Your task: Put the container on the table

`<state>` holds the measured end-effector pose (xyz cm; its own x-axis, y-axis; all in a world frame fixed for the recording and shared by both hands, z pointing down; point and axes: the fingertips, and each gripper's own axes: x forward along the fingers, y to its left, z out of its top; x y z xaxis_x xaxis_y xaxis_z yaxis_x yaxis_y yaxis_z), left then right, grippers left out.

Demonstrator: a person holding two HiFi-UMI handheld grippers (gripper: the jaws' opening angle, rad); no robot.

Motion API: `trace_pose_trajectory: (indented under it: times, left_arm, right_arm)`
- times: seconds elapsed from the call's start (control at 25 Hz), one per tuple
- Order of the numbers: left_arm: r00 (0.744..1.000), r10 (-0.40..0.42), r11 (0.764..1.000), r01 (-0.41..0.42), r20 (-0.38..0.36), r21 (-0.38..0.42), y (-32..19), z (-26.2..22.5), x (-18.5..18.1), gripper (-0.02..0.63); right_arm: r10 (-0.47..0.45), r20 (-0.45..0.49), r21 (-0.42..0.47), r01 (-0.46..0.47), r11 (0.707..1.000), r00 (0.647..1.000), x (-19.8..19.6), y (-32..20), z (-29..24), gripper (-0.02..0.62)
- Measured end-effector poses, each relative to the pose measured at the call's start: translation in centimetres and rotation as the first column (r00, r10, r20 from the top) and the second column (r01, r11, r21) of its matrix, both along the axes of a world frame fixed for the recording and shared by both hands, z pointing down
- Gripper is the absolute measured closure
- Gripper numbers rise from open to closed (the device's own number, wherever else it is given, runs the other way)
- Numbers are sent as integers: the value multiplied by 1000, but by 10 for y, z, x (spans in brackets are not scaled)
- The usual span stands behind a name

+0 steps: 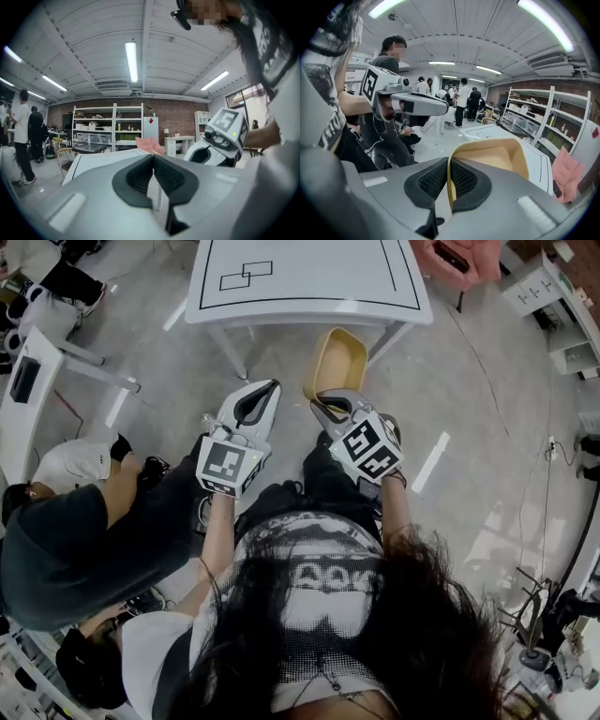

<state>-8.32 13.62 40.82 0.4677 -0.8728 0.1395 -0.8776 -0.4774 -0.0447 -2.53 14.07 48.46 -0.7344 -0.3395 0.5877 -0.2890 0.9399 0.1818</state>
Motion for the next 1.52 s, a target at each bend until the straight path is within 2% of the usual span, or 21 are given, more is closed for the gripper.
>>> trace_pose_trajectory:
  times: [0.28,0.64,0.8,1.2,1.52]
  left_arm:
    - [999,-42,999,42,5,17,-119,-18,25,606]
    - [992,-124,992,124,12,0,-220,-1,35,606]
    - [991,-135,991,135,17,13,-249,-4,52,606]
    - [985,-163,987,164,56,-4,-296,5,41,606]
    - [989,-130,991,131,74,-12,-335,4,47,606]
  right_arm:
    - [-76,-5,-11,76,997,997,19,-114,-9,580]
    - [-152,-1,-29,152,988,988,27,-215,9,580]
    - [-175,1,-32,175,984,985,39,-238,11,580]
    - [-200,0,-36,200,979,980,32,-291,24,580]
    - [-163,-18,-58,162,985,986,43,-331,33,580]
